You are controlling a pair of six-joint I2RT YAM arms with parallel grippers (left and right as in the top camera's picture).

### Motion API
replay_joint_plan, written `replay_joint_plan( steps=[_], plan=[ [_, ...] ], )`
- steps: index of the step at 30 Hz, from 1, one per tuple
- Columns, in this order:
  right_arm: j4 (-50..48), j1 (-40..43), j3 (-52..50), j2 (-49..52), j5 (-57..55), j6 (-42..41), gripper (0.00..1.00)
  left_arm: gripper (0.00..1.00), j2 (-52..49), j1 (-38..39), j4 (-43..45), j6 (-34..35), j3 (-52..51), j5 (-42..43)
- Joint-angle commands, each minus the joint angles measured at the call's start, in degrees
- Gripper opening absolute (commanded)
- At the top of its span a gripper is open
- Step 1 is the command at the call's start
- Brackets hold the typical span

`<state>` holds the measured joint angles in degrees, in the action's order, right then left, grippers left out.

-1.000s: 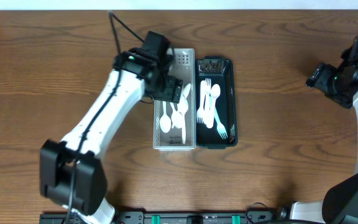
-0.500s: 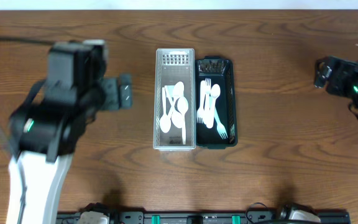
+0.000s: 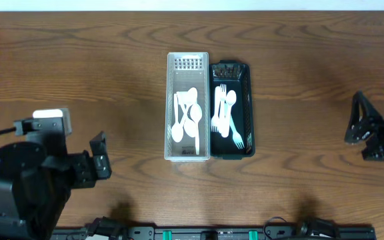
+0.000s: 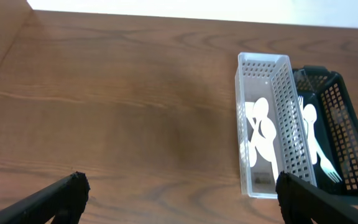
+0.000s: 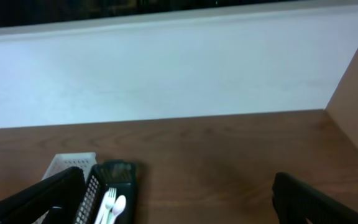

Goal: Pack container

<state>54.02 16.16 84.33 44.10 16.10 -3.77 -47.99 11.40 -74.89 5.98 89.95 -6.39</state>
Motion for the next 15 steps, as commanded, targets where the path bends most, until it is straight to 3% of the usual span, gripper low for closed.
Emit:
replay_joint_plan(
  steps=[1, 15],
  plan=[
    [0.5, -0.4, 0.1, -0.9, 0.4, 0.9, 0.99, 0.98, 0.6, -0.2, -0.1, -0.3, 0.7, -0.7],
    [15.4, -0.4, 0.1, -0.9, 0.4, 0.9, 0.99, 0.98, 0.6, -0.2, -0.1, -0.3, 0.7, -0.7]
  ],
)
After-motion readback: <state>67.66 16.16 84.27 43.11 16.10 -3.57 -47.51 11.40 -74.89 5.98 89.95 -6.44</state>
